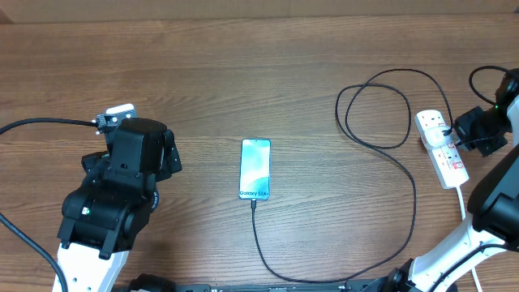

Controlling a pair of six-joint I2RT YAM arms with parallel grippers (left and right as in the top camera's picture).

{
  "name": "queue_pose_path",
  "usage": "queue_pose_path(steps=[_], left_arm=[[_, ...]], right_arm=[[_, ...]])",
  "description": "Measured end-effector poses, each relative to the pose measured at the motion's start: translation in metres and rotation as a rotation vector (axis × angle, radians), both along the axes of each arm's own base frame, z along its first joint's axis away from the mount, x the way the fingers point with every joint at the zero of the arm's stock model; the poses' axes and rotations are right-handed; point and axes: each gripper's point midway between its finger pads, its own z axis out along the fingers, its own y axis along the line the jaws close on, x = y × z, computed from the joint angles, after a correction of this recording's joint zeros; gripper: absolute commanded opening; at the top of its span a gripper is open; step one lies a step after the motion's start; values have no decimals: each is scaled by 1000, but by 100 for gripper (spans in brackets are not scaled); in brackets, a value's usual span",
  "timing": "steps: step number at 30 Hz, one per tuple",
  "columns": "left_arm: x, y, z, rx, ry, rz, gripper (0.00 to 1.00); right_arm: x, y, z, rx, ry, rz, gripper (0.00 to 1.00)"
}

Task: Plug charger to phone and switch on socket
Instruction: 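Move the right gripper to the power strip and press its switch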

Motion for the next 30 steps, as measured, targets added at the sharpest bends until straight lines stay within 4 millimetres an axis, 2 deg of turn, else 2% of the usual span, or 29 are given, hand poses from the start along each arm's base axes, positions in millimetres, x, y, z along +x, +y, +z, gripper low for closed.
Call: queue_pose_path(steps=[5, 12, 30], left_arm=[[0, 0, 0, 0, 0, 0, 100], [0, 0, 0, 0, 0, 0, 100], [-5, 0, -4, 2, 30, -5, 99]], right_arm=[[2, 3, -10, 25, 6, 6, 4], [5, 6, -12, 43, -6, 13, 4], [6, 10, -23, -29, 26, 63, 4]])
